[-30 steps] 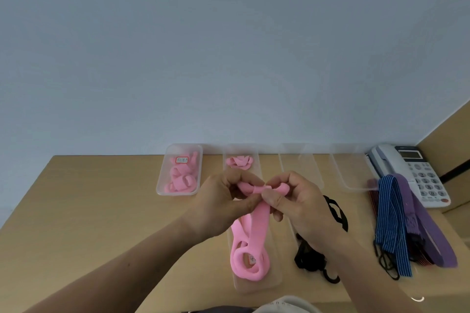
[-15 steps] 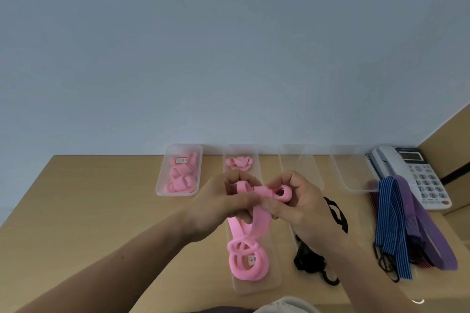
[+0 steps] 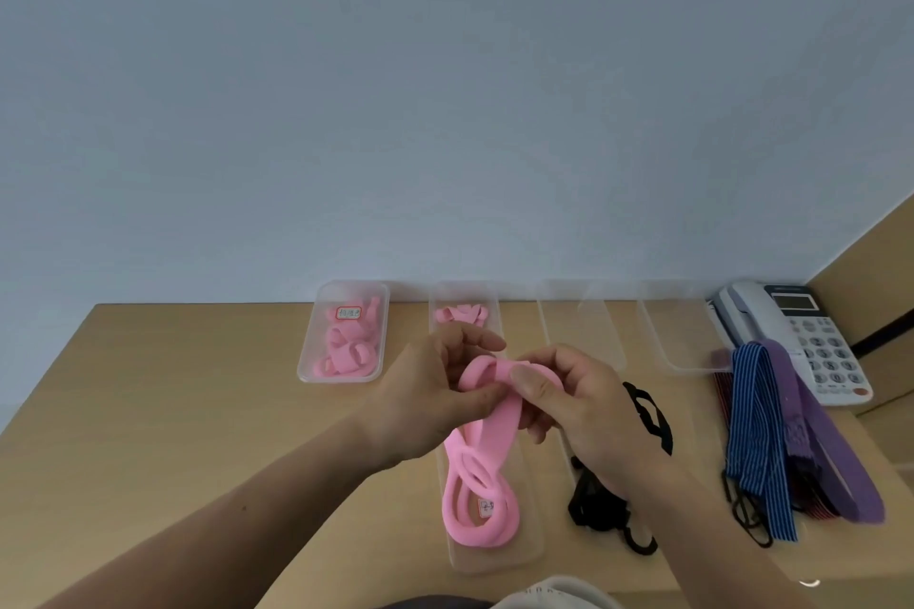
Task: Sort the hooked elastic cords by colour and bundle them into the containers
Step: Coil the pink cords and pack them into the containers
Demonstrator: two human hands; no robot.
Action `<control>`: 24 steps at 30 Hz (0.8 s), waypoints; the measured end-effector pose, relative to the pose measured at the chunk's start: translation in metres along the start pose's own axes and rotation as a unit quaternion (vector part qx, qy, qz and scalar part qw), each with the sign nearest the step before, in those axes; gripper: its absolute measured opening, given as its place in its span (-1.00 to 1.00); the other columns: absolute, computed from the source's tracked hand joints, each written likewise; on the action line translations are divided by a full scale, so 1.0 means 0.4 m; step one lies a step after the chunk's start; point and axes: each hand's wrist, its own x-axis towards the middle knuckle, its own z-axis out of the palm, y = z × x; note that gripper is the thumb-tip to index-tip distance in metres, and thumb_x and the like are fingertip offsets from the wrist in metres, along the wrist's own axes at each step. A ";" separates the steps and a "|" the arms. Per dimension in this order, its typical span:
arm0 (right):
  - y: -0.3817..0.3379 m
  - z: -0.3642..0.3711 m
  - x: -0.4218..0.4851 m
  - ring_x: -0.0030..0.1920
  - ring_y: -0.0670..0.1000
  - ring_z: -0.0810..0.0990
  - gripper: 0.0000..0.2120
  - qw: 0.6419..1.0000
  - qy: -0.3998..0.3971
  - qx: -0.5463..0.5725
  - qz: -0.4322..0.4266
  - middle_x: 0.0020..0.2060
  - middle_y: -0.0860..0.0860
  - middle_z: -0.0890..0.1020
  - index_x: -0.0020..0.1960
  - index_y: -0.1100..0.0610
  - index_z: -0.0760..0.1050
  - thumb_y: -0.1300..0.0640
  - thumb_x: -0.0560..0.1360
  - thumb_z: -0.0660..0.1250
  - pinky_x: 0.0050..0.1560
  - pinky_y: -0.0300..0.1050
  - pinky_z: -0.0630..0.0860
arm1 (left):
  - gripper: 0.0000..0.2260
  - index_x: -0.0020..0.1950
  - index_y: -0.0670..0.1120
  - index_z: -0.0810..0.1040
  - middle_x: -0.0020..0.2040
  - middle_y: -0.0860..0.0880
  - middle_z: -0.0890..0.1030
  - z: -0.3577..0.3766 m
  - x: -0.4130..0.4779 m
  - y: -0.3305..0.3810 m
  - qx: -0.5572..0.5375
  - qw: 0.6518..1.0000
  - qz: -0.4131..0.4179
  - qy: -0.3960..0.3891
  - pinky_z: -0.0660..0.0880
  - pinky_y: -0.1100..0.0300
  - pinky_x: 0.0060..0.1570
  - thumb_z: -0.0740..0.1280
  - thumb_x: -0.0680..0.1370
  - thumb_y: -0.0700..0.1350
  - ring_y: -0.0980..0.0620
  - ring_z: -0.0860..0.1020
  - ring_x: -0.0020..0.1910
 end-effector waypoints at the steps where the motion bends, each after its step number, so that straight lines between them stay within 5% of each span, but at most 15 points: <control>1: 0.000 0.000 0.000 -0.40 0.04 0.55 -0.65 1.000 0.002 -0.009 -0.008 -0.35 0.09 0.63 -0.03 0.26 0.57 0.00 0.35 0.42 -0.41 -0.12 0.50 | -0.71 0.07 -0.02 0.56 -0.07 -0.03 0.69 0.000 0.000 0.000 0.006 1.000 -0.002 -0.001 0.61 -0.15 0.01 0.50 0.38 -0.06 -0.08 0.67 -0.07; 8: 0.006 -0.005 0.009 -0.43 0.02 0.52 -0.92 0.998 0.013 -0.043 -0.042 -0.35 0.05 0.62 -0.05 0.23 0.54 0.25 0.48 0.41 -0.37 -0.11 0.50 | -0.84 0.05 -0.08 0.52 -0.14 -0.10 0.71 -0.011 0.011 0.020 0.027 0.997 -0.040 -0.054 0.61 -0.01 -0.14 0.44 0.53 -0.12 -0.10 0.64 -0.26; 13: 0.009 0.000 0.011 -0.30 0.08 0.62 -0.84 0.998 0.011 -0.038 -0.040 -0.17 0.16 0.62 0.00 0.16 0.54 0.31 0.45 0.43 -0.33 -0.08 0.57 | -0.79 0.08 -0.16 0.51 -0.16 -0.20 0.68 -0.013 0.014 0.031 -0.053 0.994 -0.066 -0.066 0.58 -0.04 -0.13 0.42 0.50 -0.14 -0.23 0.61 -0.21; 17: 0.024 -0.002 0.013 -0.22 0.03 0.65 -0.76 0.999 -0.008 -0.013 -0.029 -0.15 0.06 0.65 0.02 0.14 0.54 0.39 0.44 0.43 -0.28 -0.15 0.57 | -0.76 0.05 -0.18 0.52 -0.21 -0.20 0.65 -0.016 0.020 0.023 -0.092 0.991 -0.081 -0.058 0.54 0.04 -0.18 0.43 0.45 -0.11 -0.18 0.57 -0.24; 24: 0.020 -0.013 0.012 -0.28 0.12 0.59 -0.66 1.000 -0.010 0.028 -0.007 -0.18 0.11 0.65 0.08 0.25 0.52 0.12 0.36 0.45 -0.25 -0.10 0.55 | -0.82 0.00 -0.13 0.56 -0.21 -0.08 0.63 -0.017 0.020 0.016 -0.061 0.996 -0.049 -0.042 0.51 0.09 -0.22 0.47 0.46 -0.30 -0.07 0.54 -0.32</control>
